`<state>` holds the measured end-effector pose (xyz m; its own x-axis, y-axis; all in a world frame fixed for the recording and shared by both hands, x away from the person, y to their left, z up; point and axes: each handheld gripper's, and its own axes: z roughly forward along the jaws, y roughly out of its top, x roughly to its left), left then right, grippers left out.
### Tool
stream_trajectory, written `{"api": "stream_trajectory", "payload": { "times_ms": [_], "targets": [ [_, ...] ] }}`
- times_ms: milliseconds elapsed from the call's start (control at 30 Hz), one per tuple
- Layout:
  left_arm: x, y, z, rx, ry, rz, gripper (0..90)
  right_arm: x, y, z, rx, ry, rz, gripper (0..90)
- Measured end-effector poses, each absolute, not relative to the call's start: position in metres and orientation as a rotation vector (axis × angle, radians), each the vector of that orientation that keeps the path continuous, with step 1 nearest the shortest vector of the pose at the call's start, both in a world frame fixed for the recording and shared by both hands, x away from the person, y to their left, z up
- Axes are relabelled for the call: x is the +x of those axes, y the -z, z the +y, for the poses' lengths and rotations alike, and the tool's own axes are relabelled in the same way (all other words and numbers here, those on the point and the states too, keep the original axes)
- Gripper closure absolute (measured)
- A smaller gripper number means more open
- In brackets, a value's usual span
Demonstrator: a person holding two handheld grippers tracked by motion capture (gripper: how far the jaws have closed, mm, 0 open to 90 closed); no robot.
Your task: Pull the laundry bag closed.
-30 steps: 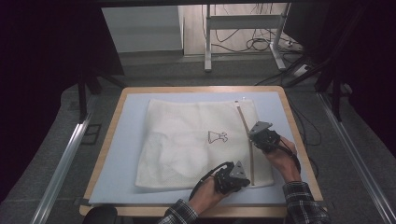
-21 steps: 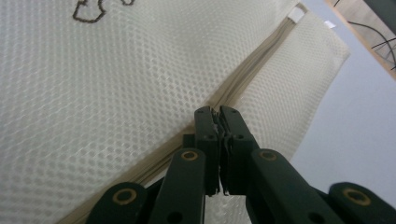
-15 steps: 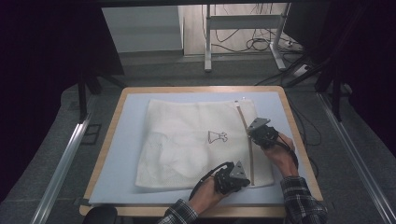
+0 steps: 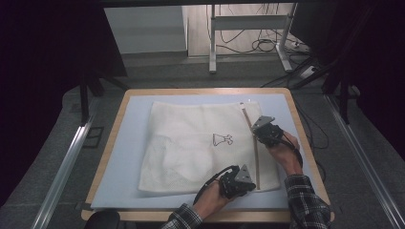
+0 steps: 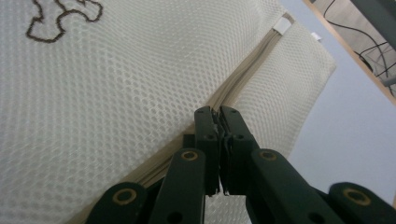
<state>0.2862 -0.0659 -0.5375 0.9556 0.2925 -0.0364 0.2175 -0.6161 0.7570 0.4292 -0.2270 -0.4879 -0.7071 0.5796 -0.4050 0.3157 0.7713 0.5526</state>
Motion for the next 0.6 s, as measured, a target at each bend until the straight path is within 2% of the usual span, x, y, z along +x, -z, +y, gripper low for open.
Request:
{"api": "stream_trajectory", "payload": {
  "times_ms": [600],
  "targets": [
    [0.285, 0.538, -0.067, 2.247, -0.115, 0.363, 90.0, 0.450, 0.495, -0.221, 0.671, -0.577, 2.397, 86.3]
  ]
}}
